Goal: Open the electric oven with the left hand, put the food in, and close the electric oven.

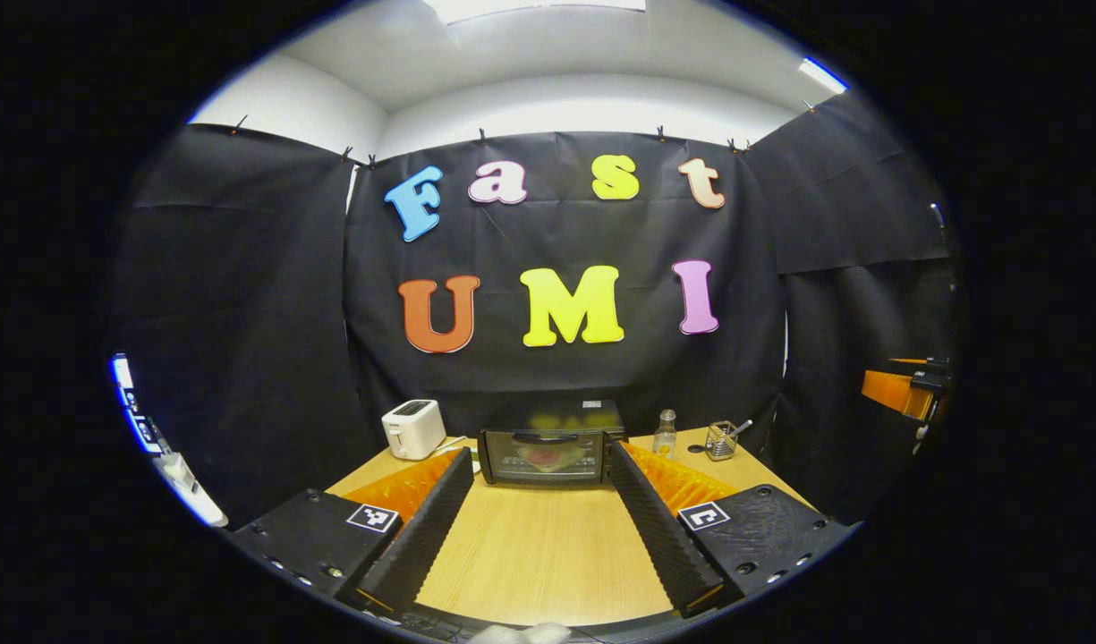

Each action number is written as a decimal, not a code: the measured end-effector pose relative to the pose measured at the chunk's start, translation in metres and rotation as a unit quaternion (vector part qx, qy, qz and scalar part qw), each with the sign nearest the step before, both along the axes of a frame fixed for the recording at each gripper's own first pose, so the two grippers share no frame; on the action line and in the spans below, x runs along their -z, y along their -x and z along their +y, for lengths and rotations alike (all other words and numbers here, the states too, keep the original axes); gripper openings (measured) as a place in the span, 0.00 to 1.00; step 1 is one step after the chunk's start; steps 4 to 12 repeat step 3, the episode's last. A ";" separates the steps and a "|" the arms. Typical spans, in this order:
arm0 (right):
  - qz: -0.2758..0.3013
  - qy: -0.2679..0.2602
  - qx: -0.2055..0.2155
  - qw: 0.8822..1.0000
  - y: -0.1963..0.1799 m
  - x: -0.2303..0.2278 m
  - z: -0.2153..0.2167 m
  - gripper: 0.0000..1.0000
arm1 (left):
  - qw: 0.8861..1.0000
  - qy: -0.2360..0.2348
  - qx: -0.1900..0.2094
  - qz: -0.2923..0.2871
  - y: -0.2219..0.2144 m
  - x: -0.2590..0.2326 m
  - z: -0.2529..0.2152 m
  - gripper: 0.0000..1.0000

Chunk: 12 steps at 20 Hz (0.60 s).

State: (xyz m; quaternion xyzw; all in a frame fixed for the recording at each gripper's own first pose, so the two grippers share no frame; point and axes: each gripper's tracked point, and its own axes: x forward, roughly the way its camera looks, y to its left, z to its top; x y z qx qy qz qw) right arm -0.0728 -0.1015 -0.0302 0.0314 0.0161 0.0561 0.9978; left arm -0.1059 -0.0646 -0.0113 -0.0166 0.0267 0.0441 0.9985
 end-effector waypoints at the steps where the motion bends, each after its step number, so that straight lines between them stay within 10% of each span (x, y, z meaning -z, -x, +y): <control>1: -0.001 -0.001 -0.001 1.000 0.002 -0.002 0.001 1.00 | 1.000 -0.002 0.004 -0.001 -0.001 -0.002 -0.001 0.98; 12: -0.001 0.006 0.002 1.000 0.002 -0.001 -0.002 0.96 | 1.000 -0.007 0.008 -0.004 -0.005 -0.004 -0.003 0.97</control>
